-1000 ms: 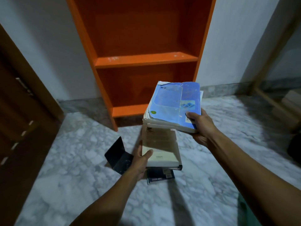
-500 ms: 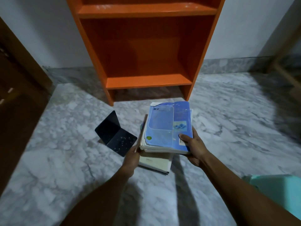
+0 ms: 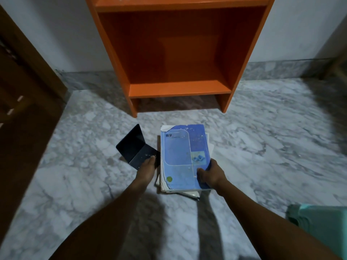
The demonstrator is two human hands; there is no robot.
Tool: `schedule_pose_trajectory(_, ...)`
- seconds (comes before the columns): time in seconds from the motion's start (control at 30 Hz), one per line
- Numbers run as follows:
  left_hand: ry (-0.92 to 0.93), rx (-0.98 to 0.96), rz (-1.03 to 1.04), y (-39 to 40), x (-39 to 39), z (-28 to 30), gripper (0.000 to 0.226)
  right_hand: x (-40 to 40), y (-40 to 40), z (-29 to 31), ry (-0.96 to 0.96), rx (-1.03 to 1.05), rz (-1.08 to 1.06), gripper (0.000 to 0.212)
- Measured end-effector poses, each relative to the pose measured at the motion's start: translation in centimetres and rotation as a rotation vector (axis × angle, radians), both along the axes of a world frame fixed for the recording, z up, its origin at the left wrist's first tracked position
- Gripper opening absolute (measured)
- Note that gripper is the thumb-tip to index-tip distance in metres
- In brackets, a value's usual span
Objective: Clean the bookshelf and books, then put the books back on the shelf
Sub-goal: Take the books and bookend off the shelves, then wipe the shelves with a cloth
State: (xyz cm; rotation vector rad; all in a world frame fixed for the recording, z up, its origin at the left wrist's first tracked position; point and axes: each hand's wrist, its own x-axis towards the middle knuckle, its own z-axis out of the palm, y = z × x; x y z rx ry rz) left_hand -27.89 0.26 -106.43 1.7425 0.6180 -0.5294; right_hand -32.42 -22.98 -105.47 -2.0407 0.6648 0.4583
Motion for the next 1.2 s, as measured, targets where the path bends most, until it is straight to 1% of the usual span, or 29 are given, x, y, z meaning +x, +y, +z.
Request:
schedule_pose_trajectory(0.07,-0.089,0.095,-0.041,-0.7,0.6,2.0,0.023,0.8,-0.5,0.7,0.117,-0.024,0.043,0.052)
schedule_pose_trajectory(0.1,-0.118,0.123,-0.086,-1.1,0.9,3.4,0.024,1.2,-0.9,1.5,0.15,-0.037,0.06,0.054)
schedule_pose_trajectory(0.13,-0.136,0.15,-0.126,-1.5,1.3,4.8,0.029,1.6,-1.3,2.4,0.161,-0.048,0.08,0.057)
schedule_pose_trajectory(0.2,-0.167,0.193,-0.182,-2.2,2.4,8.1,0.044,2.7,-2.1,5.5,0.144,-0.078,0.124,0.065)
schedule_pose_trajectory(0.23,-0.197,0.213,-0.215,-2.5,3.0,10.0,0.047,3.2,-2.5,7.6,0.125,-0.095,0.149,0.067)
schedule_pose_trajectory(0.33,-0.259,0.227,-0.268,-3.6,4.5,17.1,0.046,4.9,-3.8,15.0,0.037,-0.157,0.174,0.064)
schedule_pose_trajectory(0.43,-0.336,0.244,-0.333,-4.9,6.5,26.4,0.046,6.7,-5.4,24.9,-0.051,-0.199,0.161,0.062)
schedule_pose_trajectory(0.5,-0.385,0.241,-0.385,-6.1,8.0,33.5,0.045,8.0,-6.7,32.3,-0.122,-0.221,0.166,0.059)
schedule_pose_trajectory(0.57,-0.458,0.282,-0.401,-7.5,9.4,41.0,0.044,9.1,-8.1,40.2,-0.187,-0.246,0.153,0.056)
schedule_pose_trajectory(0.7,-0.562,0.293,-0.426,-10.4,11.2,56.6,0.041,10.5,-10.3,55.6,-0.271,-0.261,0.107,0.053)
schedule_pose_trajectory(0.87,-0.689,0.305,-0.492,-14.3,12.6,74.5,0.038,10.9,-12.5,72.5,-0.353,-0.262,0.061,0.052)
schedule_pose_trajectory(1.07,-0.865,0.263,-0.598,-18.6,13.6,92.0,0.038,11.5,-16.0,89.7,-0.492,-0.298,0.03,0.047)
schedule_pose_trajectory(1.2,-1.024,0.207,-0.621,-21.1,14.9,101.0,0.035,13.0,-17.8,98.8,-0.615,-0.336,-0.019,0.045)
